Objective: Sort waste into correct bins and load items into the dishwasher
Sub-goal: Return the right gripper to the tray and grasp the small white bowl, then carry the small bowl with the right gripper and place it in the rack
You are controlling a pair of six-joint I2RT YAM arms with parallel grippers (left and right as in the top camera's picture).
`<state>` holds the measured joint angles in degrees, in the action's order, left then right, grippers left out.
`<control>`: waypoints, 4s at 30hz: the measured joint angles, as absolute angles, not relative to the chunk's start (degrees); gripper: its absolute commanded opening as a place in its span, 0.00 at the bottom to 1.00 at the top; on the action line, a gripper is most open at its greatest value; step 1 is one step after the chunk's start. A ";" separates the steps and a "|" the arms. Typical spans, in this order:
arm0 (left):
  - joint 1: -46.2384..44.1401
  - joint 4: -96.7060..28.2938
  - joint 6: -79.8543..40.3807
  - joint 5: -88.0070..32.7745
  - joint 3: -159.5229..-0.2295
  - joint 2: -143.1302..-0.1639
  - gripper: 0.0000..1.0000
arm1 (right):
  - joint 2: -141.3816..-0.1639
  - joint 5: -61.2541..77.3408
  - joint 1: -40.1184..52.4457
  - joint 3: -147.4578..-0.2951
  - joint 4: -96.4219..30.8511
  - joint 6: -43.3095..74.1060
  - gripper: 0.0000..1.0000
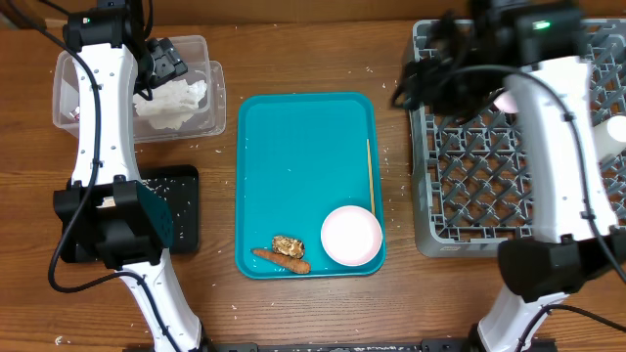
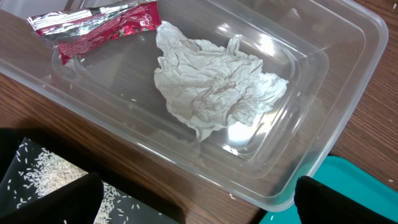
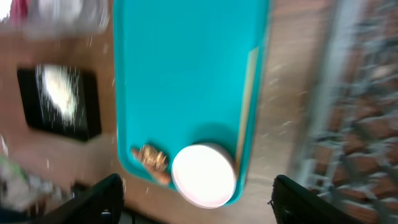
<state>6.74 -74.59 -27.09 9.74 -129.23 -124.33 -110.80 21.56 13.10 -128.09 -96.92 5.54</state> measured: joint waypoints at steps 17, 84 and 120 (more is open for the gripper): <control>6.74 -74.61 -27.09 9.74 -129.23 -124.36 1.00 | -111.90 22.57 37.76 -93.69 -67.72 18.70 0.75; 6.74 -74.59 -27.09 9.74 -129.23 -124.40 1.00 | -101.95 32.58 0.10 -103.22 -86.54 6.50 0.04; 6.74 -74.59 -27.09 9.74 -129.23 -124.40 1.00 | -123.39 72.47 -38.33 -101.84 -81.71 -25.10 0.04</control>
<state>6.74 -74.59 -27.09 9.74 -129.23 -124.40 -123.39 72.47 -38.33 -101.84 -81.71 -25.10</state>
